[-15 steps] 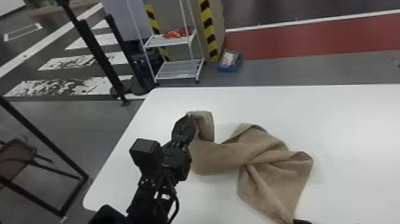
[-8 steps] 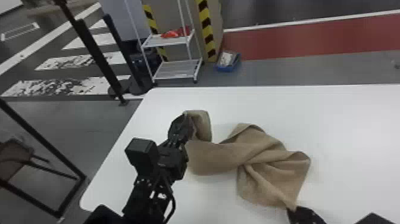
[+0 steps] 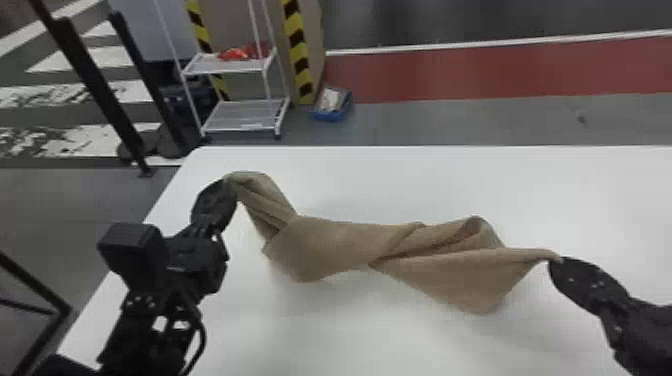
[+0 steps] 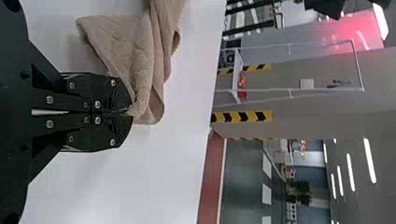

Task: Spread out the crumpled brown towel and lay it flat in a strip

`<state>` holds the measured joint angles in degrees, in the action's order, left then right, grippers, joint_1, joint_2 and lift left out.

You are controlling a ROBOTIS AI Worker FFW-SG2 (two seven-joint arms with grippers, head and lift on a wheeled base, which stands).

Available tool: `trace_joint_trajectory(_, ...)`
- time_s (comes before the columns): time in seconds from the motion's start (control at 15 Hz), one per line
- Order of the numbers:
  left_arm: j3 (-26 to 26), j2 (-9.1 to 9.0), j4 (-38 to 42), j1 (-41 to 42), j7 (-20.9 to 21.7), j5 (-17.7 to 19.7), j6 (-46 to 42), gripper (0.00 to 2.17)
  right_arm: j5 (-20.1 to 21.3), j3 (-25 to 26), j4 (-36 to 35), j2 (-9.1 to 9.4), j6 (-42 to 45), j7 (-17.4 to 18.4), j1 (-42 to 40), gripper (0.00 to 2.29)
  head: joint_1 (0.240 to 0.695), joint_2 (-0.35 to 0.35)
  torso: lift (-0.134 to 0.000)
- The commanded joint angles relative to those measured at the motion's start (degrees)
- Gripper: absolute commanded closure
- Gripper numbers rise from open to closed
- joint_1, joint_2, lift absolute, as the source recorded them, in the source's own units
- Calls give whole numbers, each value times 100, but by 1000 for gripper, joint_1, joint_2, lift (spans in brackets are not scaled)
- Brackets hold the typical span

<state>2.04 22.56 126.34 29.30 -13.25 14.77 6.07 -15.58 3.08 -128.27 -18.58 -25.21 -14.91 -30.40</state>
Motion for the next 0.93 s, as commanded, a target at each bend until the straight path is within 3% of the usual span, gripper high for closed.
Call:
trace_joint_trajectory(0.0,113,12,13,14,-2,26,40,1379,-402,764,-5,-14,-24,41,34,1480,695,131,-124)
trace_joint_trajectory(0.47,183,29,22,-21,-2,34,181,1379,-1228,2223,496,-58,205,322,105,1480,695,-55,-124)
trace_joint_trajectory(0.6,165,29,57,-65,42,34,304,1379,-1228,2241,567,-85,205,322,140,1480,695,-108,-124)
trace_joint_trajectory(0.87,113,20,-5,-214,121,43,515,1379,-947,1968,997,-58,82,305,535,1480,695,-128,-124)
